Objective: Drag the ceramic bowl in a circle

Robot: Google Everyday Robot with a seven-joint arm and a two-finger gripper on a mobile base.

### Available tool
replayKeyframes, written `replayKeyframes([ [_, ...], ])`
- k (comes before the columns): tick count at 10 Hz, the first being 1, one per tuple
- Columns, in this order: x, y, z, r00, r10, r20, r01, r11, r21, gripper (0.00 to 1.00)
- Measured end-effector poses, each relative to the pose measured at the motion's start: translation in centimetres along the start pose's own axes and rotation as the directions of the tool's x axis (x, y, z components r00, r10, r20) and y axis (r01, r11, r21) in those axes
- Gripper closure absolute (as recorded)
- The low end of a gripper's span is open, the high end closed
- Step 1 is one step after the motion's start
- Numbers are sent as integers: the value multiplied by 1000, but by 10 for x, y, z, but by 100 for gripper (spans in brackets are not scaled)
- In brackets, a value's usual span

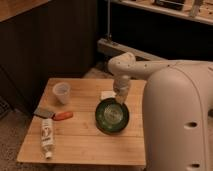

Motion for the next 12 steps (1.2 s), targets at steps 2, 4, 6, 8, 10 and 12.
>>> replayKeyframes([
  [2, -10, -2, -9, 999, -19, 51, 20, 1000, -1, 100],
  [4, 1, -12, -3, 997, -3, 76, 5, 1000, -27, 100],
  [6, 32, -28, 12, 993, 21, 113, -14, 998, -56, 100],
  [8, 58, -41, 21, 990, 43, 136, -33, 997, -74, 100],
  [10, 74, -49, 25, 986, 88, 142, -76, 993, -87, 100],
  [12, 89, -52, 34, 987, 139, 76, -131, 986, -102, 100],
])
